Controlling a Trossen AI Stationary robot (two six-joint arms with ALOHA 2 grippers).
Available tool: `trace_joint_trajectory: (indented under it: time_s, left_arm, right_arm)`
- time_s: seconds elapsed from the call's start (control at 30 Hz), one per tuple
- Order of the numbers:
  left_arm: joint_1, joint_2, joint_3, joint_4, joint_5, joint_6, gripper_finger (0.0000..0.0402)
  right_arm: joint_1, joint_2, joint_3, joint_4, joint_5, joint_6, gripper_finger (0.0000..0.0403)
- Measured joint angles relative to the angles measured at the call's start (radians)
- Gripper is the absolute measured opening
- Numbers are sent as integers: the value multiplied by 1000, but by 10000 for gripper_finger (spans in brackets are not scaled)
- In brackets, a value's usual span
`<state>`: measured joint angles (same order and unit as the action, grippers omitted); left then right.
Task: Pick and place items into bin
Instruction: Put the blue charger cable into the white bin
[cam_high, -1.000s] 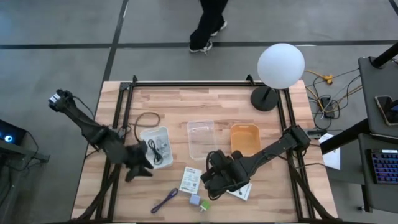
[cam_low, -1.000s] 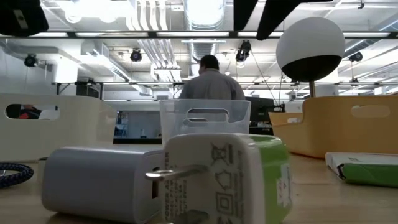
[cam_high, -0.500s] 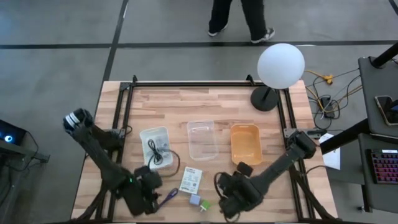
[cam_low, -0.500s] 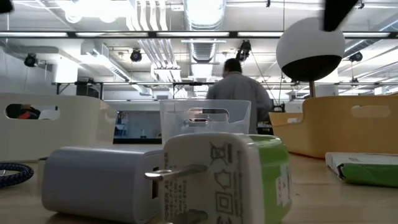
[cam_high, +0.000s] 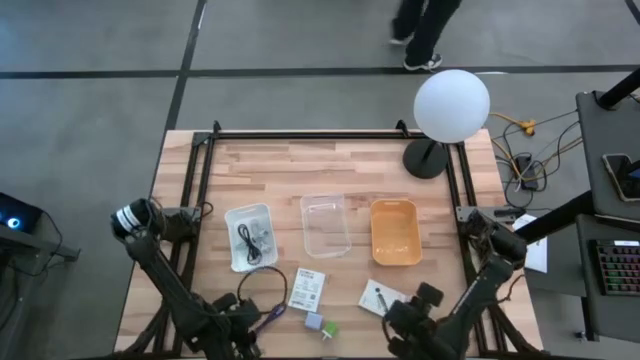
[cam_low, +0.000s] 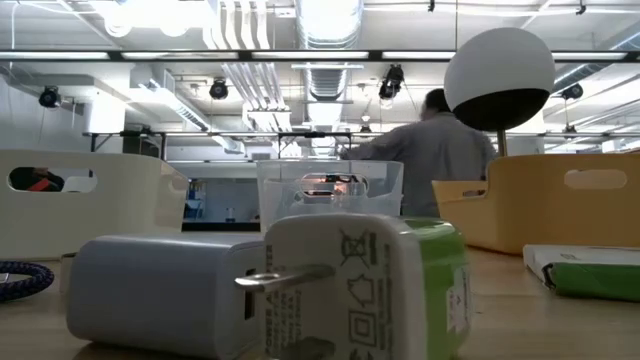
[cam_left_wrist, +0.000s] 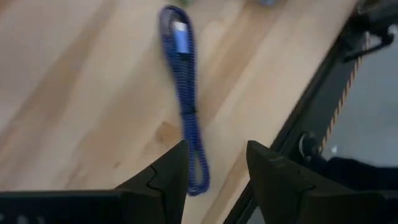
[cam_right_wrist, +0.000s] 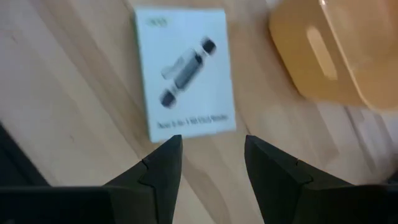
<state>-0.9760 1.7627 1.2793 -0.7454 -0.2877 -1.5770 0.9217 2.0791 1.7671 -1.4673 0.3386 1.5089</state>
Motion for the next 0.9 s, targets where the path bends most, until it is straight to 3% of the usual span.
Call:
trace_joint_trajectory:
  time_s: [0.17, 0.63, 0.73, 0.9]
  left_arm:
    - [-2, 71, 9, 54, 11, 104, 144]
    - [1, 183, 7, 48, -2, 14, 138]
    - [1, 194, 8, 46, -7, 13, 112]
    - [1, 207, 3, 64, -6, 13, 25]
  right_arm:
    - [41, -4, -47, -7, 0, 116, 160]
    - [55, -17, -82, -21, 5, 195, 160]
    - [55, -17, -89, -22, 5, 193, 160]
    - [55, -18, -92, -22, 5, 193, 160]
